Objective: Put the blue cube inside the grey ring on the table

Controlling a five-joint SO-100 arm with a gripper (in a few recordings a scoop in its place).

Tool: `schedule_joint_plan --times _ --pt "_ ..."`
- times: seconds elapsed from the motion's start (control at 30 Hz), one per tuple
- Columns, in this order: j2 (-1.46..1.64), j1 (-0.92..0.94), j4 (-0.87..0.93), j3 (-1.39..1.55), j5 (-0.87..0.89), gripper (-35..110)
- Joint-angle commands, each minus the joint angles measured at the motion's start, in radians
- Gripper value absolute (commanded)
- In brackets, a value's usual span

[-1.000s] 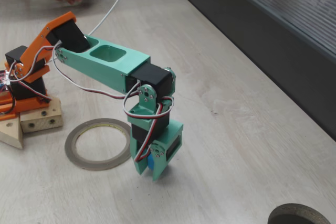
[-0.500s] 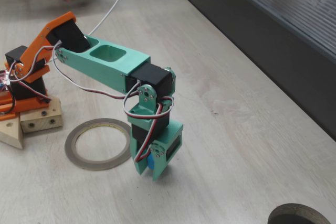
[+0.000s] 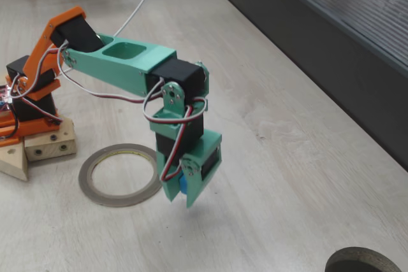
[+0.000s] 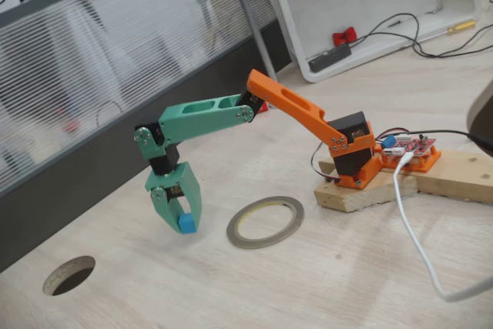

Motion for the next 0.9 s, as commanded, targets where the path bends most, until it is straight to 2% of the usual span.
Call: schedule_joint_plan --times 0.0,0.2,0.47,0.87 --pt "0.129 0.014 0.097 -0.009 0.018 3" --pt "0.186 0.014 0.241 -0.009 0.018 3" --pt "0.187 0.012 0.298 0.000 0.018 3" --pt "0.402 0.012 0.285 0.423 0.020 3"
